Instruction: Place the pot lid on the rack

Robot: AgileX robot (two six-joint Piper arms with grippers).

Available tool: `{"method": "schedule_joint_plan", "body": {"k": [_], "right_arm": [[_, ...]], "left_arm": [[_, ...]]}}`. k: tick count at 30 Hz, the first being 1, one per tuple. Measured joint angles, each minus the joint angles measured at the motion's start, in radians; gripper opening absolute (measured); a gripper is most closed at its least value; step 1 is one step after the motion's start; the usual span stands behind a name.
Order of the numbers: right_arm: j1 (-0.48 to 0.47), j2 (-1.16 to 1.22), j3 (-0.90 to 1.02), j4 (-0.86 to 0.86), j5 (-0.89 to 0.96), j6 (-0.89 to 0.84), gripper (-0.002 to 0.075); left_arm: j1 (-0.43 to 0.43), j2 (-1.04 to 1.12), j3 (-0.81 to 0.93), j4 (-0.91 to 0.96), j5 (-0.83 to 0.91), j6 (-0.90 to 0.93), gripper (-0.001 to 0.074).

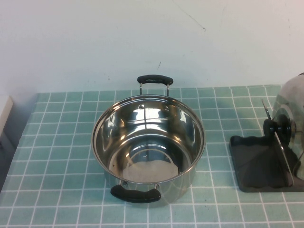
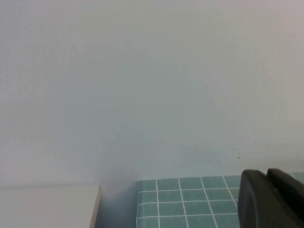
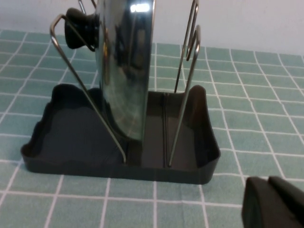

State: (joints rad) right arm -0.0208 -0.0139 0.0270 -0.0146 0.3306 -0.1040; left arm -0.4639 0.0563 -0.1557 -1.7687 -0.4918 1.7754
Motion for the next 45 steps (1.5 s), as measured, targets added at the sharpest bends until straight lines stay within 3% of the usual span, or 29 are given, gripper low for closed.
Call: {"method": "schedule_joint_plan", "body": {"k": [10, 45], "right_arm": [[0.000, 0.000, 0.000, -0.002, 0.002, 0.073, -0.0001], [0.000, 0.000, 0.000, -0.002, 0.002, 0.078, -0.0001]], "left_arm": [[0.000, 0.000, 0.000, 0.000, 0.000, 0.000, -0.0001], [0.000, 0.000, 0.000, 0.000, -0.014, -0.027, -0.0003]]}}
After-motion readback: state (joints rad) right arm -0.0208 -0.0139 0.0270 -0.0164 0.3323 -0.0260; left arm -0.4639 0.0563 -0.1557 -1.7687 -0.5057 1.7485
